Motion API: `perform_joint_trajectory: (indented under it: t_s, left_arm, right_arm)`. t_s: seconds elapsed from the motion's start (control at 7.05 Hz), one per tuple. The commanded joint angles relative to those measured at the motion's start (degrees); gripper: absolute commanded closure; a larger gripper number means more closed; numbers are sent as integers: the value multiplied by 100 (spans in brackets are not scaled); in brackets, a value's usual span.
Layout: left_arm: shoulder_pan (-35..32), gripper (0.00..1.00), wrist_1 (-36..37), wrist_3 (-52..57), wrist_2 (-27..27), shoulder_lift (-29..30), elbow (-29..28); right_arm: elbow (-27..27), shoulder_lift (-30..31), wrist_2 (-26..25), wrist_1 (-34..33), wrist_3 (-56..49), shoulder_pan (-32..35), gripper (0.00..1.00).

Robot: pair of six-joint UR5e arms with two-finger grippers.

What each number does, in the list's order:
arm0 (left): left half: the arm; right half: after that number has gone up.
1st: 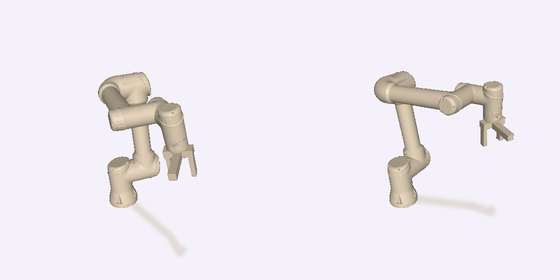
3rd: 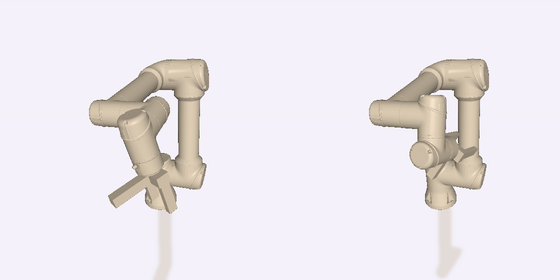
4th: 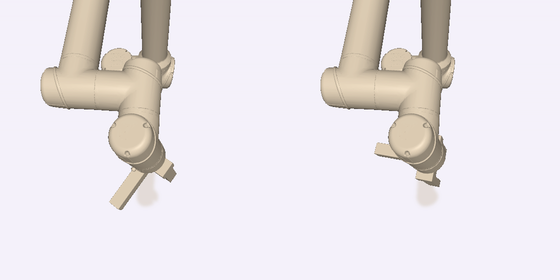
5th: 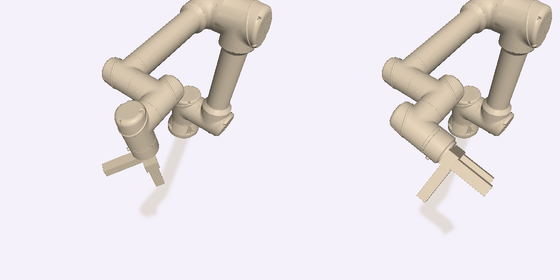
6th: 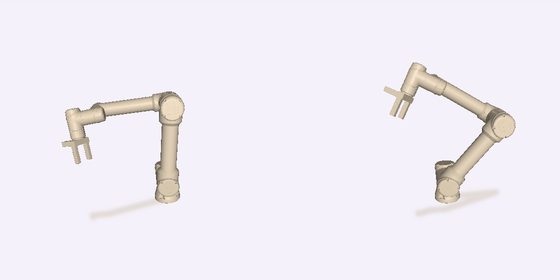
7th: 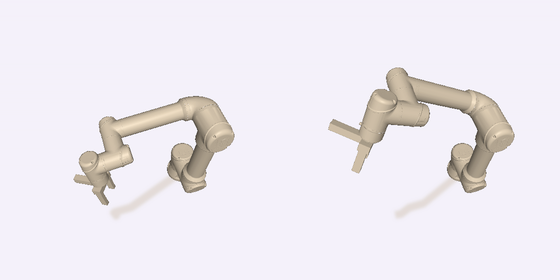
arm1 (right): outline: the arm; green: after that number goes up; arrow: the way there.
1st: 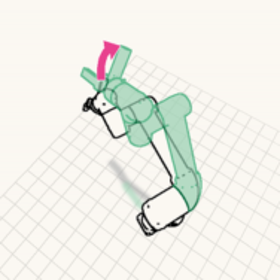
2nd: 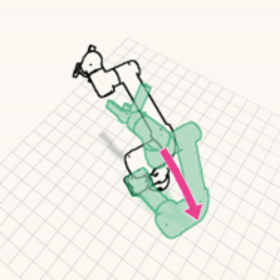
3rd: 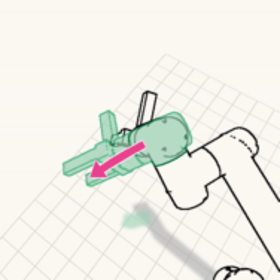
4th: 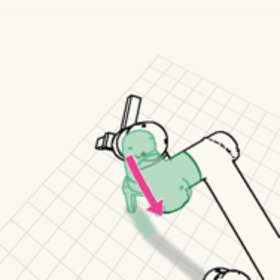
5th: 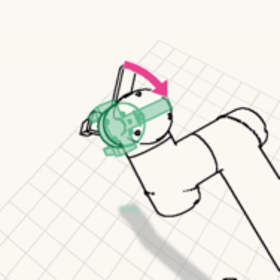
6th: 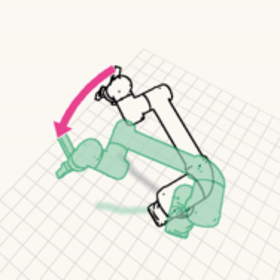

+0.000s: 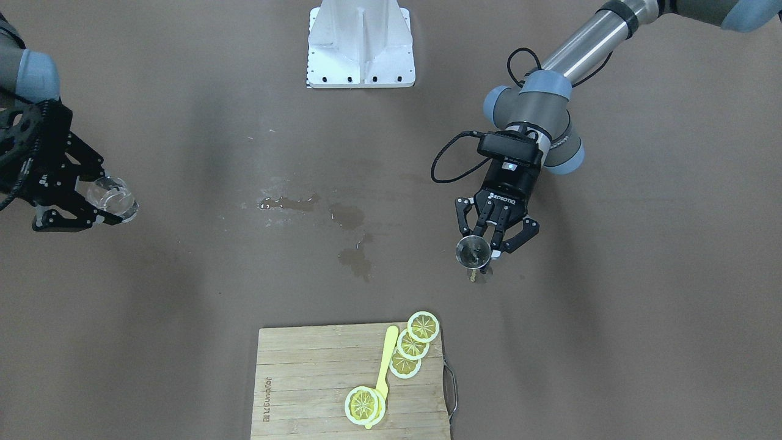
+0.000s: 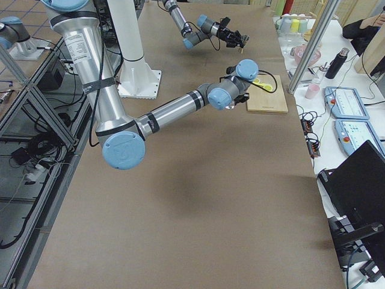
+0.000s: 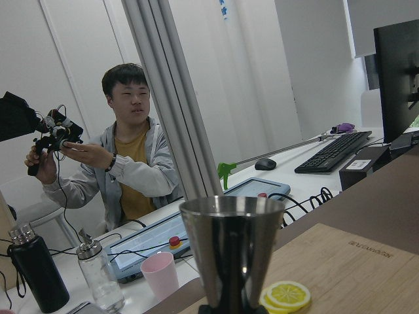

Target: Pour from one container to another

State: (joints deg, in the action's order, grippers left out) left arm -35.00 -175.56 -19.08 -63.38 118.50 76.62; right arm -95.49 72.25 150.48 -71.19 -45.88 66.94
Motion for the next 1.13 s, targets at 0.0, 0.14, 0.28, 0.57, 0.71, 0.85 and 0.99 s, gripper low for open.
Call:
perform_joint_trajectory:
  t_s: [0.0, 0.14, 0.28, 0.57, 0.71, 0.85, 0.99]
  left_arm:
    - [-410, 100, -126, -51, -744, -464, 28]
    - [-455, 100, -597, -121, -859, -816, 28]
    - [-803, 100, -637, -139, -1461, -1150, 37]
    - [-859, 100, -1040, -1091, -1346, -1723, -77]
    - [-825, 100, -1216, -1437, -1039, -2003, -60]
    - [-798, 100, -1383, -1954, -645, -2285, -138]
    - [-763, 100, -1367, -2438, -284, -2374, -122]
  right_arm:
    - [1106, -9, 95, 1399, 0, 109, 100]
    - [1633, -149, 95, 1936, -9, 100, 100]
    - [2056, -281, 43, 2255, -17, 65, 100]
    - [2970, -649, -36, 2810, -52, -31, 100]
    - [3175, -721, -45, 2855, -131, -119, 100]
    - [3307, -713, -45, 2882, -184, -137, 100]
    - [3509, -721, -54, 2900, -272, -163, 100]
